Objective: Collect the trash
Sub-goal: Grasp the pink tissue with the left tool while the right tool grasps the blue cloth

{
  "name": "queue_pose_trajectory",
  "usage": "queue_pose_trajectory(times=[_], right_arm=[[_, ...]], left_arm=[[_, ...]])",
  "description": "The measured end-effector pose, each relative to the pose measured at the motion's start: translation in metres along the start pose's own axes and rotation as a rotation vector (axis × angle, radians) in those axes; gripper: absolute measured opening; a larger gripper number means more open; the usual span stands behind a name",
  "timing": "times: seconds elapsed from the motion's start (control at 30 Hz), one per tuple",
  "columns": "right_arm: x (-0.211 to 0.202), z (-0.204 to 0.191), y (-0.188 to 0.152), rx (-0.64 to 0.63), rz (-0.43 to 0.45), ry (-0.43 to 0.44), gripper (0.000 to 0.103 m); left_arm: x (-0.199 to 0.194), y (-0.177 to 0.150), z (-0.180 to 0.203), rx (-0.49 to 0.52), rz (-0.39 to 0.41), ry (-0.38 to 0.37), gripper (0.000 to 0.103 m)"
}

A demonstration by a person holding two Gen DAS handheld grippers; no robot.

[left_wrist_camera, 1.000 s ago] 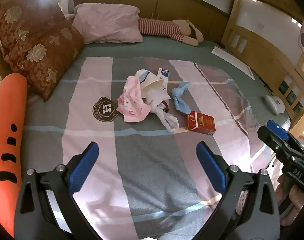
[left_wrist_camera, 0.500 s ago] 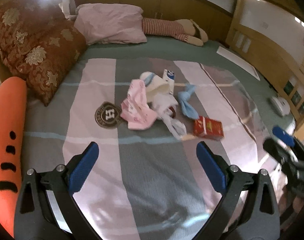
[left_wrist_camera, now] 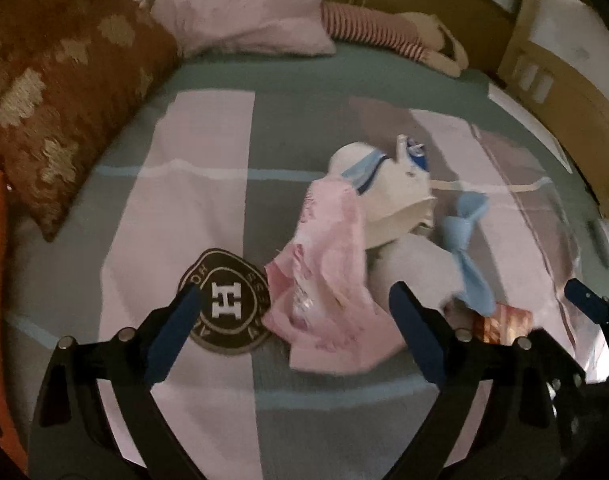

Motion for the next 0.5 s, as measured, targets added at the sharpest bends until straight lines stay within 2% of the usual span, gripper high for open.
queue_pose_trajectory(times=[0.07, 0.1, 0.2, 0.23, 0.3, 0.37, 0.4, 0.5], right_arm=[[0.022, 0.008, 0.003, 0.015, -0.023, -0.023, 0.088], [0.032, 0.010, 0.004, 0.018, -0.037, -0.028, 0.083], [0.061, 0.010, 0.002, 0.024, -0.104, -0.015, 0.070], [0.070, 0.008, 0.000, 0.015, -0.126, -0.010, 0.068], [0.079, 0.000, -0.002, -0.011, -0.150, 0.015, 0.055], [0.083, -0.004, -0.003, -0.042, -0.162, 0.024, 0.017], [0.082, -0.004, -0.002, -0.045, -0.164, 0.028, 0.006], [0.067, -0.002, 0.009, -0.020, -0.127, 0.055, 0.004]], left_arm=[[0.012, 0.002, -0.005, -0.015, -0.012, 0.003, 0.091], [0.019, 0.002, -0.006, -0.021, -0.018, -0.004, 0.089], [0.033, 0.000, -0.003, -0.021, -0.051, -0.052, 0.062], [0.036, -0.003, -0.002, -0.018, -0.061, -0.067, 0.047], [0.033, -0.004, -0.001, -0.010, -0.054, -0.063, 0.041], [0.025, -0.002, 0.001, 0.009, -0.045, -0.067, 0.023], [0.020, -0.001, 0.002, 0.010, -0.037, -0.067, 0.022], [-0.006, 0.011, -0.002, -0.013, 0.012, -0.076, 0.019]])
Point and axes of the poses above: each gripper's, at about its wrist camera, not at the fingertips, and x roughly the way its jaws point, z to its right, y to its top, the point moved 9 cm from there along x, roughly the way its jaws point, and after that the axes turned 4 degrees about x, right-handed, at the moved point
